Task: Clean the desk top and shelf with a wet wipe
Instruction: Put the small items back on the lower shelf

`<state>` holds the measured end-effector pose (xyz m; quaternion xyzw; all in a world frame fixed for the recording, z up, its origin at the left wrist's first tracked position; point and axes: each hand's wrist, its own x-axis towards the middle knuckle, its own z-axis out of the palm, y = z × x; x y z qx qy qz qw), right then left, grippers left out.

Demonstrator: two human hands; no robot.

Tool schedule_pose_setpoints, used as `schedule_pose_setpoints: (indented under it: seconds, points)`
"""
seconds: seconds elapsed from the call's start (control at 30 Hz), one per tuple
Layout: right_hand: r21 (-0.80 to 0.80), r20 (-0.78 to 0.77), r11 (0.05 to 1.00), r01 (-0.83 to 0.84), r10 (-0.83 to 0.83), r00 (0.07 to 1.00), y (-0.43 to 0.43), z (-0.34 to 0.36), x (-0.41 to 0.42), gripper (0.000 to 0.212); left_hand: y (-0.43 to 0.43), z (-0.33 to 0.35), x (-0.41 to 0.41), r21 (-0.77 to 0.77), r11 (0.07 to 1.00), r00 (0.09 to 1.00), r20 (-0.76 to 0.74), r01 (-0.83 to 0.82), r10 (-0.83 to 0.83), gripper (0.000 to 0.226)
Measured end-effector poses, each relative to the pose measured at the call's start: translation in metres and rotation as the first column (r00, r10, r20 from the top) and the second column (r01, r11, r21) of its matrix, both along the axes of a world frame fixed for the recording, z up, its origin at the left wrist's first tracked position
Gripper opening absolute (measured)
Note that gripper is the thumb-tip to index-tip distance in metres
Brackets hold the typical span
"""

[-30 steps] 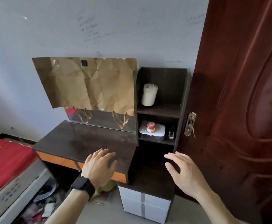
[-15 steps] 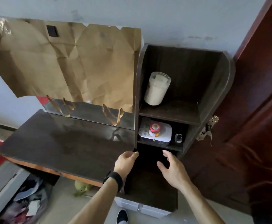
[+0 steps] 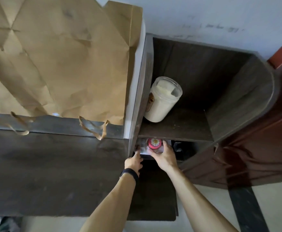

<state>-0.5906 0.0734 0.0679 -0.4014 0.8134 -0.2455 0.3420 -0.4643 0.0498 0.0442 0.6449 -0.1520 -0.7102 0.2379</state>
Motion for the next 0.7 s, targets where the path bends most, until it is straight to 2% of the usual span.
schedule_pose_setpoints:
  seconds: [0.17, 0.3, 0.4, 0.47, 0.57, 0.7]
  points:
    - [-0.055, 0.015, 0.998, 0.003, -0.002, 1.0, 0.0, -0.005, -0.006, 0.081, 0.004, -0.019, 0.007, -0.11, 0.992, 0.997, 0.057, 0.062, -0.056, 0.041]
    - [-0.145, 0.046, 0.988, 0.049, -0.042, 0.998, 0.021, -0.002, -0.004, 0.067, 0.005, -0.014, 0.02, -0.235, 0.959, 0.978, 0.171, 0.16, -0.121, 0.036]
    - [-0.215, 0.095, 0.968, 0.128, -0.11, 0.989, 0.067, -0.008, -0.002, 0.057, 0.02, -0.008, 0.042, -0.327, 0.889, 0.934, 0.264, 0.321, -0.241, 0.034]
    - [-0.156, 0.161, 0.973, 0.169, -0.144, 0.976, 0.108, -0.022, -0.005, 0.056, 0.038, -0.011, 0.061, -0.33, 0.811, 0.862, 0.342, 0.484, -0.375, 0.031]
    - [0.025, 0.194, 0.986, 0.164, -0.166, 0.967, 0.165, -0.053, -0.01, 0.061, 0.063, -0.024, 0.079, -0.242, 0.738, 0.763, 0.372, 0.63, -0.529, 0.024]
    - [0.178, 0.172, 0.978, 0.105, -0.136, 0.976, 0.21, -0.093, -0.021, 0.059, 0.078, -0.058, 0.061, -0.159, 0.624, 0.607, 0.501, 0.765, -0.616, 0.024]
